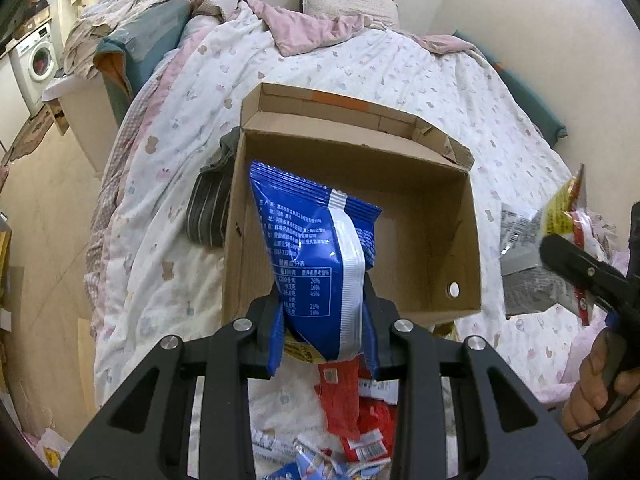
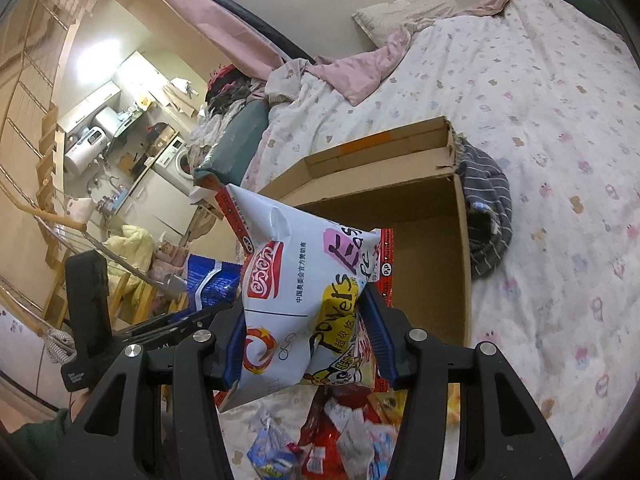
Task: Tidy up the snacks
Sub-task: 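Carry both held bags over the cardboard box, then lower both bags into the box and open both grippers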
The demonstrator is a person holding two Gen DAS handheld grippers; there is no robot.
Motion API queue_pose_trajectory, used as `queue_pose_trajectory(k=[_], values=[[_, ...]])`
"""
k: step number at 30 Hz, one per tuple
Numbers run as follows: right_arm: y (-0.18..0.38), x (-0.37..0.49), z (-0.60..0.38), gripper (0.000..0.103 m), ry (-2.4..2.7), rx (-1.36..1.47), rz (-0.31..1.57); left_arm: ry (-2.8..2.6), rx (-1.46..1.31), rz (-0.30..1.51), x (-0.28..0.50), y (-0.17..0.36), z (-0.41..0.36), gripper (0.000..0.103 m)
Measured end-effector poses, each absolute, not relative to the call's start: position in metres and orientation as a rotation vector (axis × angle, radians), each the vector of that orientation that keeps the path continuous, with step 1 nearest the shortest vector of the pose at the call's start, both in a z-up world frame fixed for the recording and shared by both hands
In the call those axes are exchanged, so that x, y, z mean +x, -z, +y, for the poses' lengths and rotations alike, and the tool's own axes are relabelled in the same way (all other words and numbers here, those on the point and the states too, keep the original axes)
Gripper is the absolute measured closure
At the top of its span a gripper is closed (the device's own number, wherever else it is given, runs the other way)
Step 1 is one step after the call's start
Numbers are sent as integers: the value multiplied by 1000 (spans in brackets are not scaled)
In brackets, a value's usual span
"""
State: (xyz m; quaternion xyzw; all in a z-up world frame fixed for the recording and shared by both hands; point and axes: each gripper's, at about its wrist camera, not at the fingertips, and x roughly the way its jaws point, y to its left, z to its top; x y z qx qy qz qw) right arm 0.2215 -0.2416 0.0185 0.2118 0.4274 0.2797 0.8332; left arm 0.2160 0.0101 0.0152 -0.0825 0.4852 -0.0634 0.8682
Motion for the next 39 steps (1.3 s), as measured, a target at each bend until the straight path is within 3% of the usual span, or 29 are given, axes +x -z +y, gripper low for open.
queue_pose_trajectory(k=[18,39], values=[[66,263,-212,49,-602,439,1072,114,-116,1023,247,40,-7,75],[72,267,-209,47,-561,391,1092,129,-146,1063,253,52,-10,72]])
